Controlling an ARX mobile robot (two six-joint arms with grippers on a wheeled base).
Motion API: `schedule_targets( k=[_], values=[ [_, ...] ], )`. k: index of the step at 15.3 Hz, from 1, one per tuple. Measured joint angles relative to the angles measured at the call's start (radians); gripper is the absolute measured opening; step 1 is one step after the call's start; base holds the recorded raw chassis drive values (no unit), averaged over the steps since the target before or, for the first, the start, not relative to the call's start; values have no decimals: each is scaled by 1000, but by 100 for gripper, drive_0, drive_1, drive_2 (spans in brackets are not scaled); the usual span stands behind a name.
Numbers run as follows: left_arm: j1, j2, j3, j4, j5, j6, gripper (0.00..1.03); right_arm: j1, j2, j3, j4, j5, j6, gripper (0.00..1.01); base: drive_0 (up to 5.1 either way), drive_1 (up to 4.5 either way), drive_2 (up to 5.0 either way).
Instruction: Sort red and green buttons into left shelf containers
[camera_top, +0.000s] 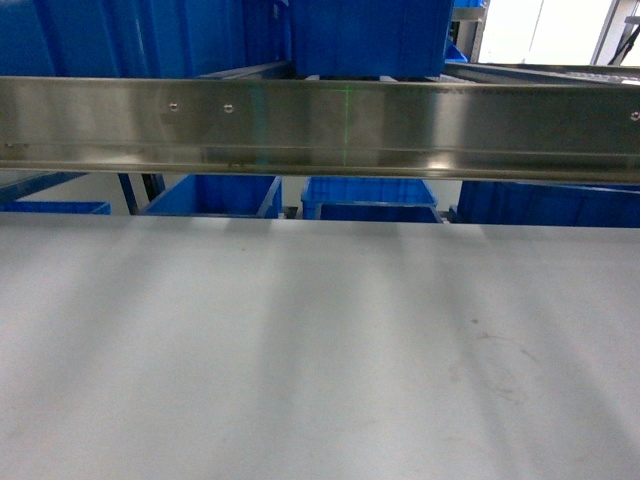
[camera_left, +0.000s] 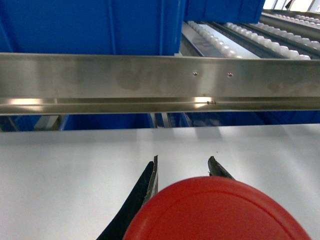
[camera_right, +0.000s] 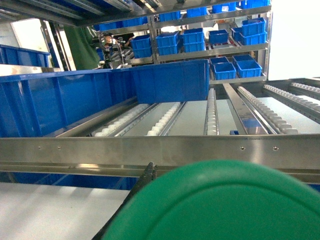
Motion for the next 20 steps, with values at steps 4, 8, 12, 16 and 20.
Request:
schedule_targets(
  k=[4,8,12,16,20],
  values=[
    [0,0,0,0,0,0,26,0,0,0,5,0,0,26,-496,245,245],
    [0,0,0,0,0,0,26,0,-2,0,5,0,0,26,-501,242,242],
    [0,0,0,0,0,0,26,0,-2,0,5,-1,0,26,-493,248,248],
    [0,0,0,0,0,0,26,0,0,0,3,-1,0,26,-489,252,252],
    [0,0,0,-1,0,0,26,0,4,0,5,-1,0,26,-497,244,244]
  ],
)
